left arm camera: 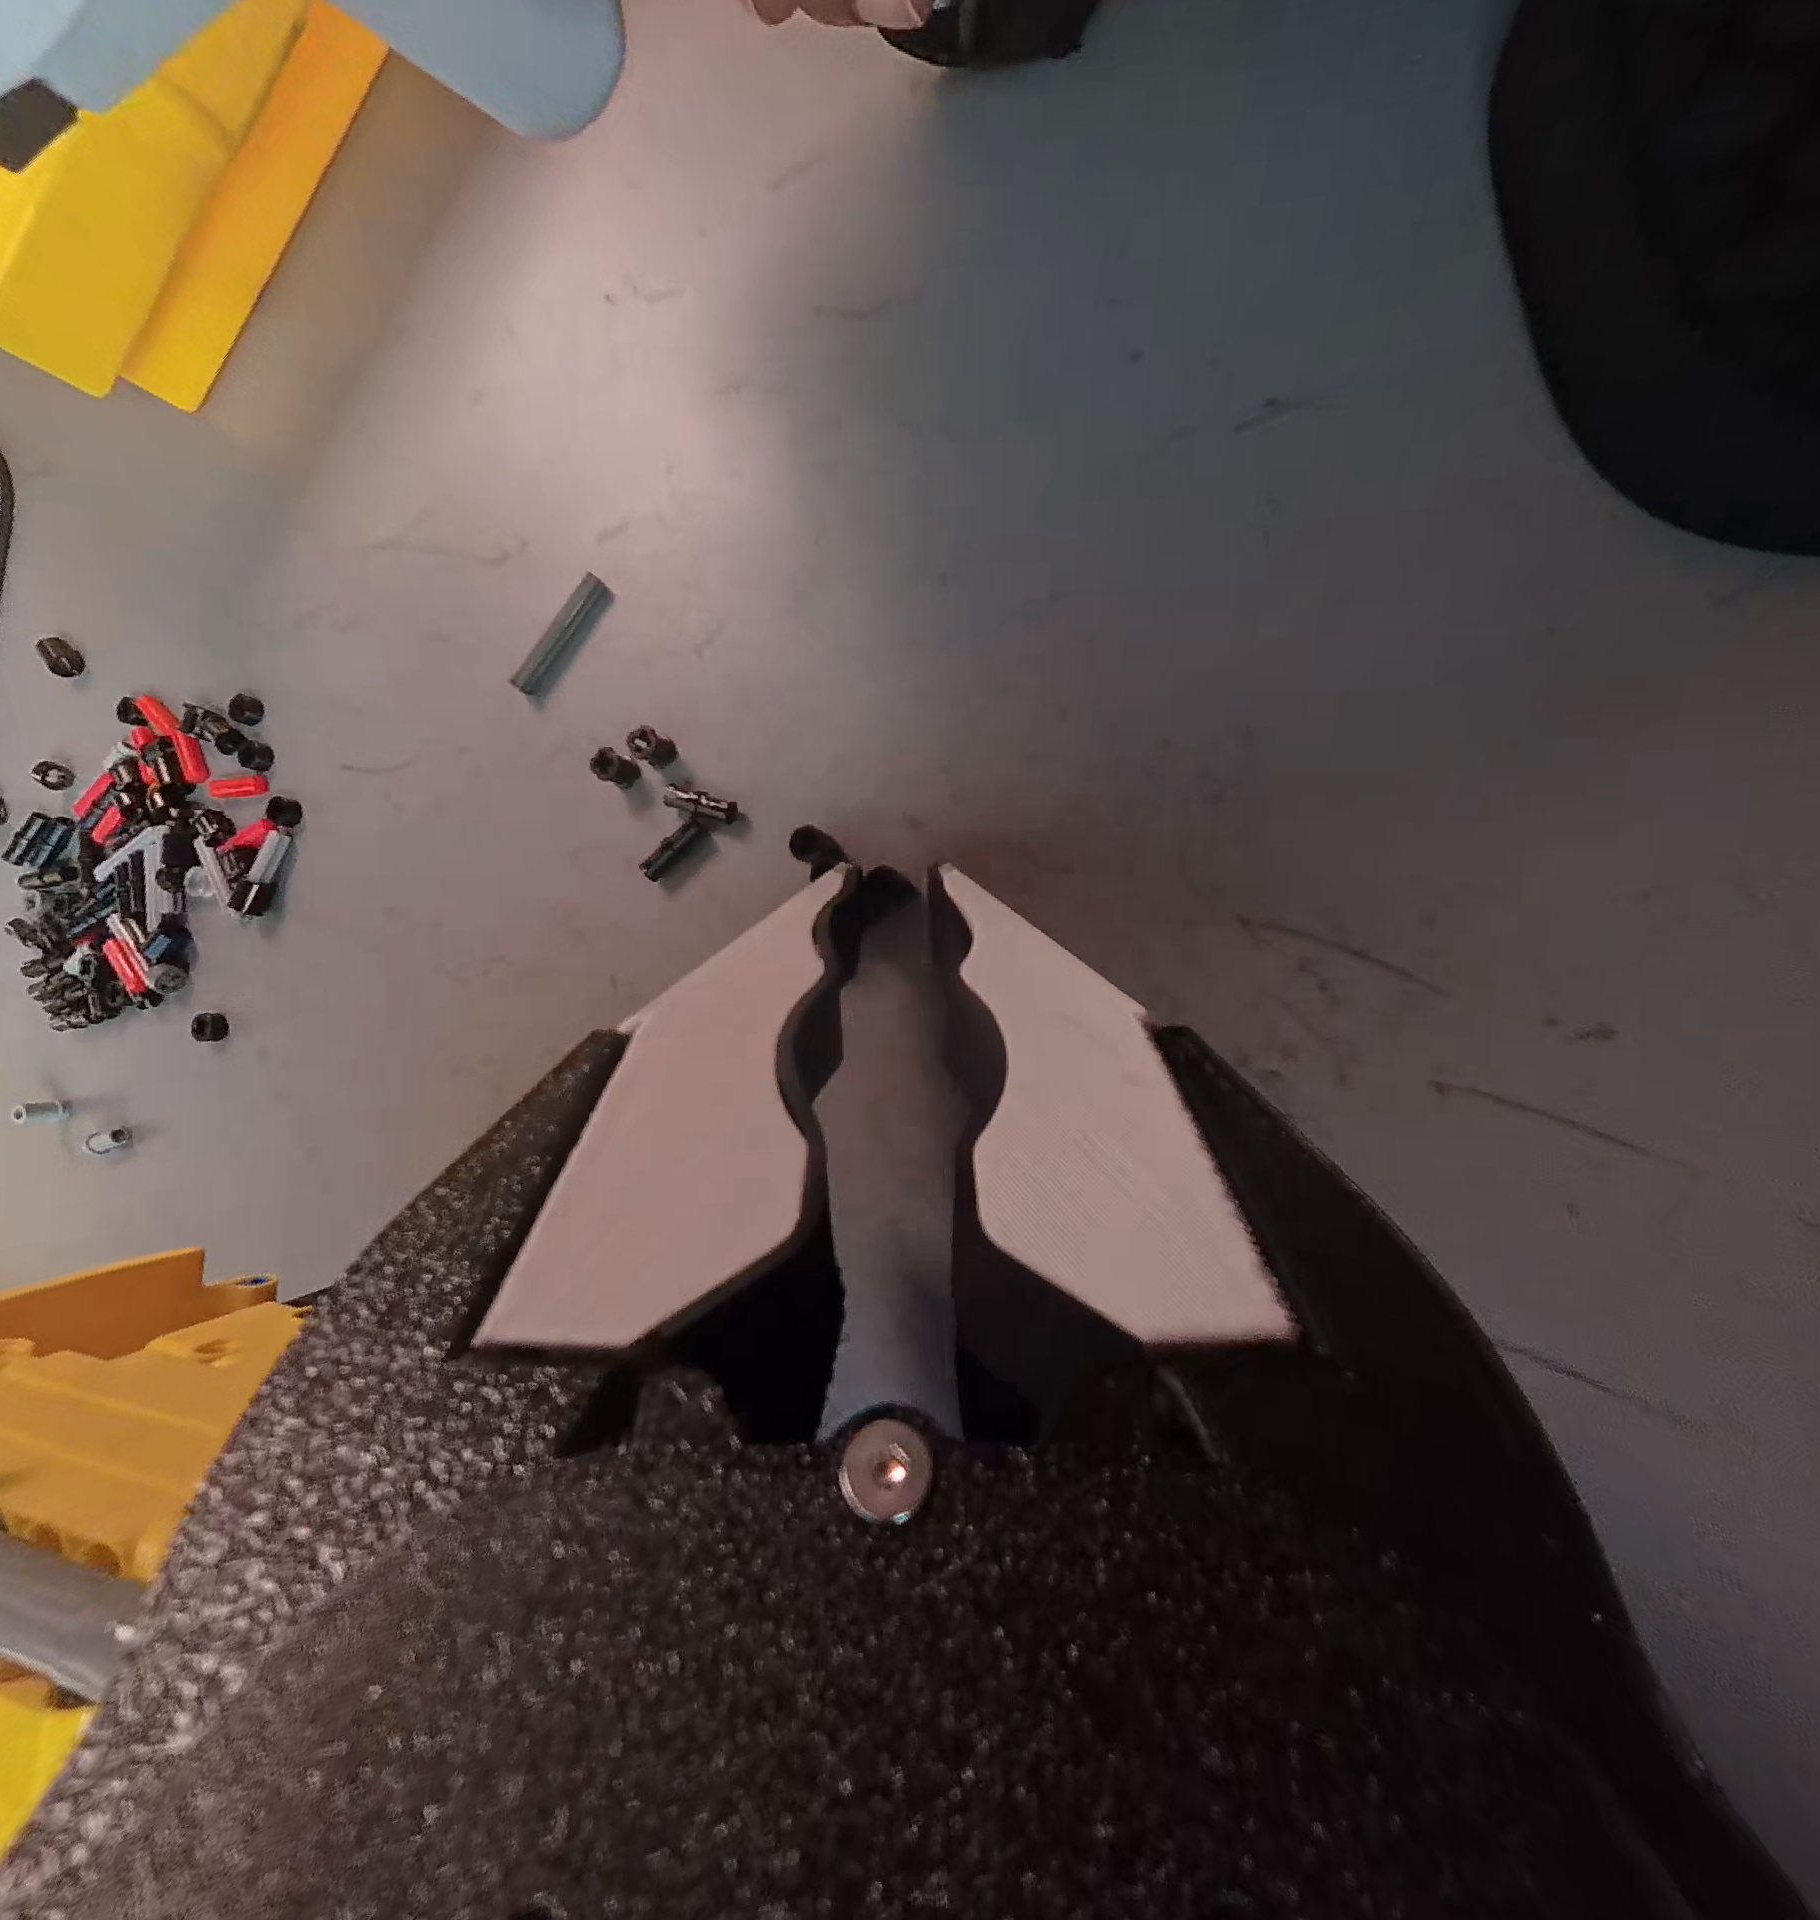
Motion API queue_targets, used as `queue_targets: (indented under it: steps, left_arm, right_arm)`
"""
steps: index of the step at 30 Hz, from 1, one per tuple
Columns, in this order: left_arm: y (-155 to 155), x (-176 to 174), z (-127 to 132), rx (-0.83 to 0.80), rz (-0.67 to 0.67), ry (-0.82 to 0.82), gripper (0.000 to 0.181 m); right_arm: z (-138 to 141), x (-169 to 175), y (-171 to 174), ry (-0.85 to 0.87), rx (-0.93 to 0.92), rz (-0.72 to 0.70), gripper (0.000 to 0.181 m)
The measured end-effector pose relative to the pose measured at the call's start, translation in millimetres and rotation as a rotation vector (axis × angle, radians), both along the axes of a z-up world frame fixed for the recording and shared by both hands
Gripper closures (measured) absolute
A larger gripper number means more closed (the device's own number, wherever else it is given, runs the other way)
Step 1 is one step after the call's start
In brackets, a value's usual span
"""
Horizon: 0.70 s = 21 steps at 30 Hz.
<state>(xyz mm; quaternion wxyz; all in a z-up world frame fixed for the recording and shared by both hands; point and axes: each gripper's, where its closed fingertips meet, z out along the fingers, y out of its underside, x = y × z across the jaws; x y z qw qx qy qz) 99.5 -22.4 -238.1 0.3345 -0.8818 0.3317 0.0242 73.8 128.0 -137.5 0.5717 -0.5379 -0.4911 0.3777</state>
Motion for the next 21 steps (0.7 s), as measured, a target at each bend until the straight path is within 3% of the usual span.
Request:
queue_targets:
  steps: [4,7,10,13,16,21]
  left_arm:
    - [-3.0,20.3,23.4,0.091,-0.055,-0.163,0.158]
    - [-11.9,36.6,68.6,0.203,-0.100,-0.397,0.154]
    - [-20.9,22.4,121.6,0.381,-0.079,-0.532,0.152]
    - [-32.9,-24.1,168.2,0.574,0.034,-0.538,0.150]
    - [-57.8,-90.3,199.0,0.743,0.240,-0.481,0.149]
    - [-147.3,-227.0,211.9,0.884,0.714,-0.283,0.149]
  right_arm:
    - [0.7,0.9,1.1,0.006,-0.007,-0.002,0.116]
    - [1.3,1.3,0.6,0.008,-0.003,-0.002,0.116]
    - [1.2,1.5,-0.3,0.005,0.007,-0.002,0.116]
    - [1.5,1.8,-2.3,0.003,0.023,-0.002,0.116]
    - [0.5,0.9,-3.3,-0.006,0.034,-0.003,0.116]
    - [-0.8,-0.7,-6.7,-0.023,0.068,-0.005,0.116]
